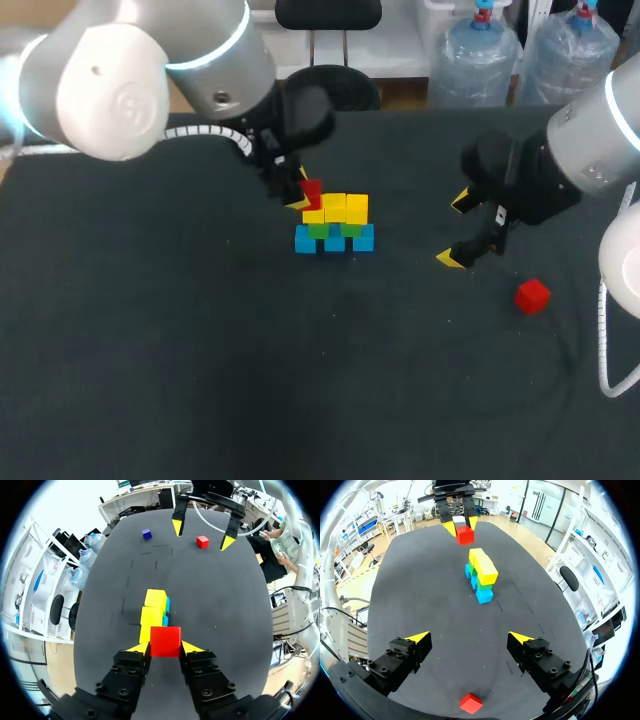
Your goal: Place the blue cubes, place green cubes on the blue cubes, place the yellow cubes on the green cubes, then place the red cubes on the yellow cubes, and place purple cube on the red cubes.
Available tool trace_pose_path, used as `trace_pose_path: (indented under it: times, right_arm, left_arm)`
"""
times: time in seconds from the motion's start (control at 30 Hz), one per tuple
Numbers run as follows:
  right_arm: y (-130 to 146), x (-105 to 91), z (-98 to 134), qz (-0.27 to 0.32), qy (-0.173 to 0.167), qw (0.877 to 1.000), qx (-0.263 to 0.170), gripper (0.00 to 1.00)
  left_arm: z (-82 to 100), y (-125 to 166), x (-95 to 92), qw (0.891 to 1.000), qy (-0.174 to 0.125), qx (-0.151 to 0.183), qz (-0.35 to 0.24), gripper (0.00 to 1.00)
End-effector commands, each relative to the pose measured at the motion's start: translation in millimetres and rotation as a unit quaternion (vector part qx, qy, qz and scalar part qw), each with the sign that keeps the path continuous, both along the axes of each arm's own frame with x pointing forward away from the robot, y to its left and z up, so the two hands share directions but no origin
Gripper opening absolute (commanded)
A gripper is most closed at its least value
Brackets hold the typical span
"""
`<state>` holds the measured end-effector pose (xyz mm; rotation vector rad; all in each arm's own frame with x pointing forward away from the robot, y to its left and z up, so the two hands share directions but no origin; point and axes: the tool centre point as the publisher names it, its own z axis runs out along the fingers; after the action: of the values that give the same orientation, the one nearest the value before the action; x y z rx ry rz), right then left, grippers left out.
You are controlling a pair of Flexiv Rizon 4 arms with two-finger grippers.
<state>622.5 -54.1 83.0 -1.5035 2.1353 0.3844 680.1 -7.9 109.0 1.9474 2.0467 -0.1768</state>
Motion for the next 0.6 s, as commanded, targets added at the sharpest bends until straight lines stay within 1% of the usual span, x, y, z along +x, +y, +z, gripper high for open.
trace_pose_path:
  times: [0.03, 0.6]
  right_arm:
    - [0, -0.7, 0, -0.001, -0.001, 1.0, 0.0, 1.0]
    - [0, -0.7, 0, -0.001, -0.001, 1.0, 0.0, 1.0]
  left_arm:
    - [-2.7, -7, 11.4, 1.0, 0.008, 0.003, -0.002, 0.0]
    - [-13.6, -16, 23.5, 1.0, 0.024, -0.001, -0.003, 0.0]
